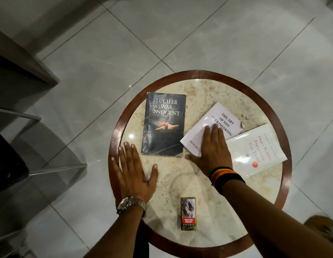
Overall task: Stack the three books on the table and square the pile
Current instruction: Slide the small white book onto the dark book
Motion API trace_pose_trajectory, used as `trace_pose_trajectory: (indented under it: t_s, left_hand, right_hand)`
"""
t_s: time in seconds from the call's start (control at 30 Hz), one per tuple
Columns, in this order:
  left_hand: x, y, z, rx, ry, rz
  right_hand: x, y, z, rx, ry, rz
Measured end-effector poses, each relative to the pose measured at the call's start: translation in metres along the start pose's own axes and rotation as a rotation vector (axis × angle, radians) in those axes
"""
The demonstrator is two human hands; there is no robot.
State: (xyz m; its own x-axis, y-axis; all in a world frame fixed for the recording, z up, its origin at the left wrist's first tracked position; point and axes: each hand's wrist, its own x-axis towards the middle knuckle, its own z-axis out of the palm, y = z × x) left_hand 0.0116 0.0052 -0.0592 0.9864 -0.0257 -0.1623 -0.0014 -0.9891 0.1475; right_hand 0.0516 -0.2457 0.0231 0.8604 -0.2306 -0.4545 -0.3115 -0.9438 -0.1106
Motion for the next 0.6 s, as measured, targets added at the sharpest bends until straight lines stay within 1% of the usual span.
trace_pose_trajectory:
  t_s: [0.07, 0.23, 0.33, 0.43, 0.6]
  left_hand:
    - [0.000, 0.000, 0.000, 0.003, -0.002, 0.002]
    - [0.001, -0.001, 0.000, -0.001, -0.001, 0.001]
    - [0.000, -0.002, 0.001, -0.006, -0.002, 0.004]
    - [0.001, -0.002, 0.001, -0.013, 0.002, 0.008]
    - [0.001, -0.002, -0.001, -0.029, 0.010, 0.011]
  right_hand:
    - [0.002, 0.000, -0.003, -0.016, 0.020, -0.009]
    - [-0.001, -0.014, -0.009, -0.130, -0.046, -0.003]
    - [-0.006, -0.027, -0.009, -0.115, -0.011, 0.036]
    - [-0.009, -0.030, -0.013, -0.022, 0.110, 0.054]
    - [-0.005, -0.042, -0.033, 0.231, 0.397, -0.018]
